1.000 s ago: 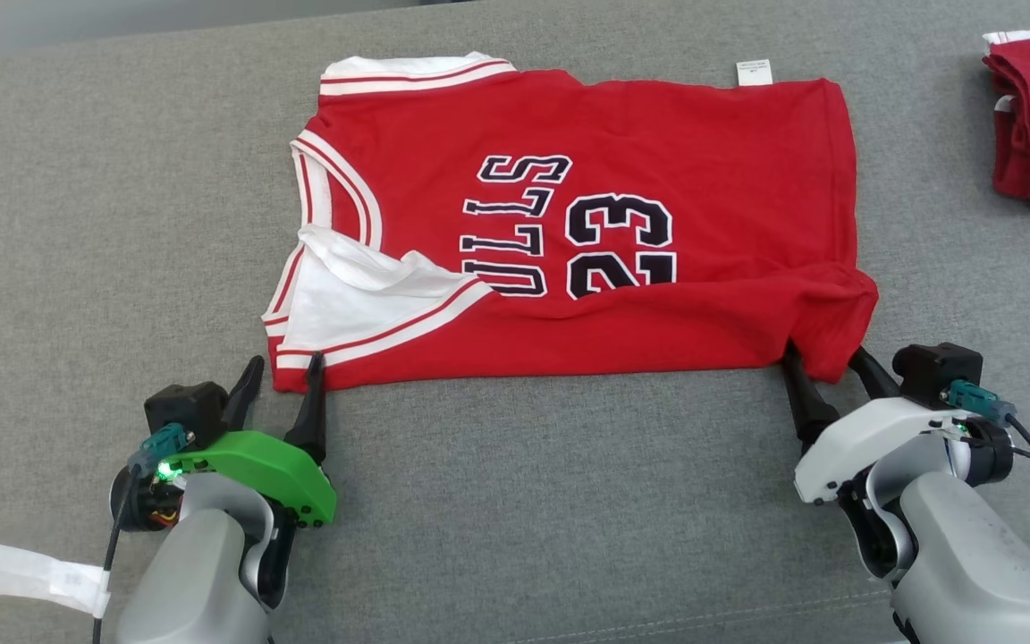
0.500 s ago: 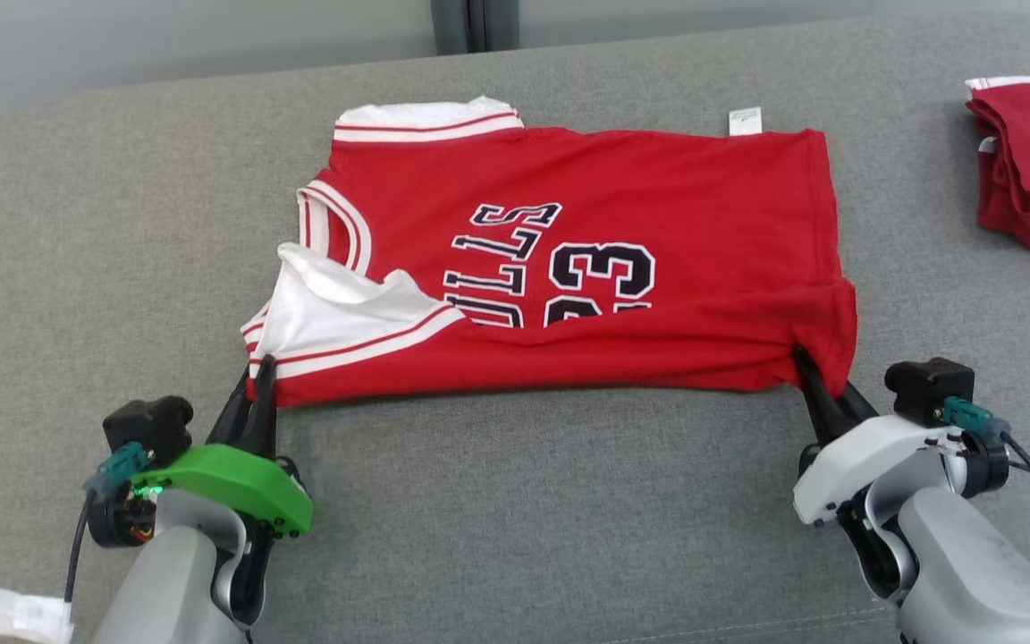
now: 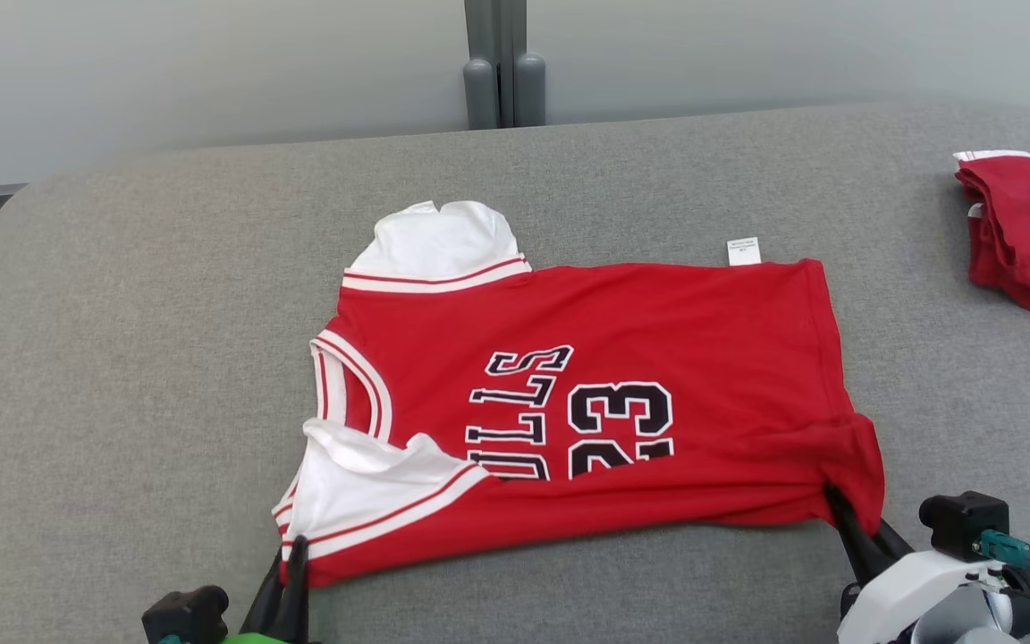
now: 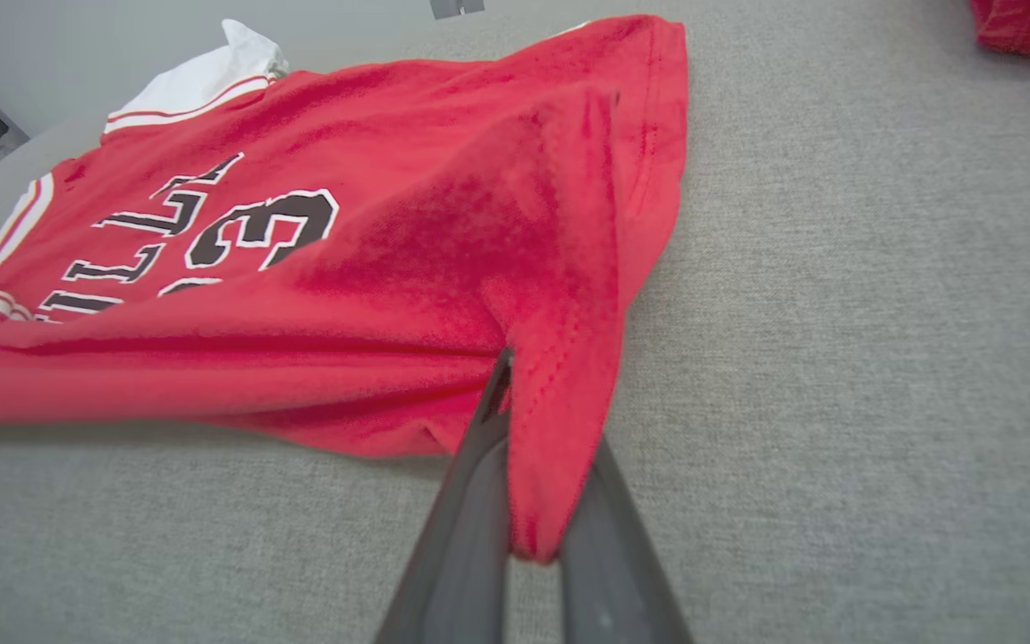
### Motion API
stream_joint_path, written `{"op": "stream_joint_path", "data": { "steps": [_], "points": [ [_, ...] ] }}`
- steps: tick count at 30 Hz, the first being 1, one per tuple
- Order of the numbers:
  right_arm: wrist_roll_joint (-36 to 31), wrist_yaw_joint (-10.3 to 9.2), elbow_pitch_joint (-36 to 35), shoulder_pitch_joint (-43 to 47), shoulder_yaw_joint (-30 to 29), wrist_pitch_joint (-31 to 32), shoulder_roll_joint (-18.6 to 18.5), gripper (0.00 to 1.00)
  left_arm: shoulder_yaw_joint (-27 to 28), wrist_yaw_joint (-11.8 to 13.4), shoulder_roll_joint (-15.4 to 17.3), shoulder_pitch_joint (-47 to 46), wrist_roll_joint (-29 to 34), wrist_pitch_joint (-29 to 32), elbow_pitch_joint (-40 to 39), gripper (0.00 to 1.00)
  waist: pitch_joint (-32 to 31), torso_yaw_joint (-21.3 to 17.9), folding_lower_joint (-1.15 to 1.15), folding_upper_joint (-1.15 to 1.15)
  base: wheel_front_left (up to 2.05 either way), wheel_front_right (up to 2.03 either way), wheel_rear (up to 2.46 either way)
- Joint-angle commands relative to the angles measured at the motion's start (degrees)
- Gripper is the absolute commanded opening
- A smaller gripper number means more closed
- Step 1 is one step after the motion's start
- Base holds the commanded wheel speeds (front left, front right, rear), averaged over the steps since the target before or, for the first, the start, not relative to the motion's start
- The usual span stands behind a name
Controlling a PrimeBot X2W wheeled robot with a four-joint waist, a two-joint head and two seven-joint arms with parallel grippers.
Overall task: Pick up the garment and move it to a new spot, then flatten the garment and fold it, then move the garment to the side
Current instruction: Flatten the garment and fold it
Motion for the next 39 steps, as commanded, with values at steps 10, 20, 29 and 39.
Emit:
{"op": "stream_joint_path", "data": {
  "steps": [10, 20, 29, 39],
  "points": [
    [-2.9, -0.05, -7.3, 7.5, -4.8, 5.6, 1.6, 0.00, -1.3, 1.1, -0.8, 5.2, -0.7, 0.2, -1.4, 0.00, -0.8, -0.2, 0.00, 0.00, 0.00, 0.00, 0.00],
    [-5.6, -0.05, -11.2, 7.6, -9.7, 4.6, 3.6, 1.00, -0.6, 2.1, -0.1, 2.4, 1.5, -0.1, -3.8, 1.00, -1.2, -0.5, 0.00, 0.00, 0.00, 0.00, 0.00],
    [-9.7, -0.04, -15.2, 4.0, -13.3, 0.1, 5.8, 1.00, 3.6, 2.8, 0.4, -1.1, 6.9, -0.1, -11.1, 1.00, -1.9, -1.4, 0.00, 0.00, 0.00, 0.00, 0.00],
    [-14.9, -0.04, -15.9, 0.6, -14.9, -3.3, 8.4, 1.00, 7.8, 2.1, 0.8, -6.1, 12.5, -0.1, -13.9, 1.00, -2.5, -2.0, 0.00, 0.00, 0.00, 0.00, 0.00]
  ]
}}
